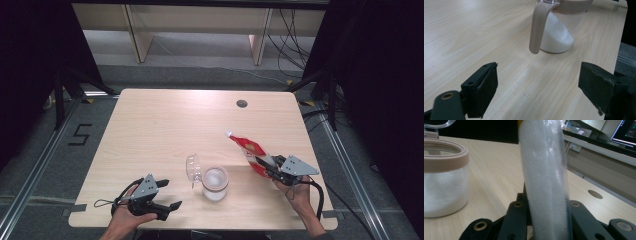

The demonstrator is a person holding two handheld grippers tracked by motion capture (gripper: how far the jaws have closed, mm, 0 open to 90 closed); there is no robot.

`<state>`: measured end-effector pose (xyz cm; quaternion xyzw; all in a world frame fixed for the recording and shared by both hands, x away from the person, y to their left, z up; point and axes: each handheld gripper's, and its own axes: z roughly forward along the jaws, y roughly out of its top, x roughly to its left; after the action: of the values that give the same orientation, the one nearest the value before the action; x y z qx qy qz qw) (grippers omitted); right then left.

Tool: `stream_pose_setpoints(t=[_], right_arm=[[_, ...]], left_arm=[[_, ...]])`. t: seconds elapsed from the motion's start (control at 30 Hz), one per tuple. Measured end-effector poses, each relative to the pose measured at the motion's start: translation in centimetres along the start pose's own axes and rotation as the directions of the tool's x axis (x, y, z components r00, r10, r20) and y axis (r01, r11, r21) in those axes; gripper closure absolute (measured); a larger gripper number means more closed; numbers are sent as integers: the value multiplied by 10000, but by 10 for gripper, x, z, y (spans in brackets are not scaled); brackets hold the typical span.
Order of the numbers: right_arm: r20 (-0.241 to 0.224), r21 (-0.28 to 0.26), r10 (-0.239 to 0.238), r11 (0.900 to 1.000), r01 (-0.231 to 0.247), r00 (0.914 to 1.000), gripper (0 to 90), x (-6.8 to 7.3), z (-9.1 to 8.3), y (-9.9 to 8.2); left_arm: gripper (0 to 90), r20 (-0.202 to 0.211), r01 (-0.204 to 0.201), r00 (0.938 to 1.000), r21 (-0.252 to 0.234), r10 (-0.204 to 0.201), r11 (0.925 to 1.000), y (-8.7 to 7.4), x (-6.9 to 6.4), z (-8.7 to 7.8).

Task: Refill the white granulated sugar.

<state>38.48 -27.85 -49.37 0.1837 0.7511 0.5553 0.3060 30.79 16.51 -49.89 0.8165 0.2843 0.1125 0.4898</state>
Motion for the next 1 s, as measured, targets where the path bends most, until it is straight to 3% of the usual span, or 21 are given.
stream_pose_setpoints(t=[0.03,0.13,0.2,0.3,0.37,0.47,0.53,0.57,0.67,0.77,0.83,0.87,0.93,1.0], right_arm=[[-2,48,246,9997,-246,9997,785,0,-1,-1],[206,-35,302,9995,-302,9993,784,-1,-2,-1],[63,-93,477,9988,-476,9988,783,-2,-4,-4],[291,-102,361,9993,-358,9989,781,-3,-7,-4],[186,179,441,9989,-444,9989,780,-2,-10,-3],[150,179,407,9990,-410,9991,779,-3,-12,-3],[377,88,447,9989,-450,9983,779,-3,-13,-3],[321,108,693,9975,-697,9971,778,-3,-13,-4],[308,89,667,9977,-670,9973,778,-4,-14,-4],[347,164,1010,9947,-1016,9943,777,-4,-15,-4],[440,262,972,9948,-984,9943,775,-5,-17,-4],[458,269,1108,9933,-1121,9928,775,-3,-17,-4],[388,303,789,9963,-801,9961,774,-4,-18,-4],[490,325,859,9956,-875,9951,772,-4,-19,-4]], left_arm=[[156,-12,-22,10000,13,22,10000,0,0,-1],[156,-22,23,10000,-44,-23,10000,0,0,0],[155,-1,-46,10000,23,46,10000,0,0,0],[156,-16,7,10000,-46,-8,10000,0,0,0],[155,-23,14,10000,-38,-15,10000,0,0,-1],[155,-21,13,10000,-34,-13,10000,0,0,0],[155,-16,-2,10000,-32,2,10000,0,0,0],[156,-14,18,10000,-36,-18,10000,0,0,0],[156,-26,23,10000,-39,-24,10000,0,0,-1],[156,-14,17,10000,-40,-17,10000,0,0,0],[155,-25,15,10000,-29,-16,10000,0,0,-1],[156,-56,-133,9999,100,134,9999,0,1,-1],[156,-65,-127,9999,97,127,9999,0,1,-1],[156,-29,11,10000,-37,-11,10000,0,0,-1]])
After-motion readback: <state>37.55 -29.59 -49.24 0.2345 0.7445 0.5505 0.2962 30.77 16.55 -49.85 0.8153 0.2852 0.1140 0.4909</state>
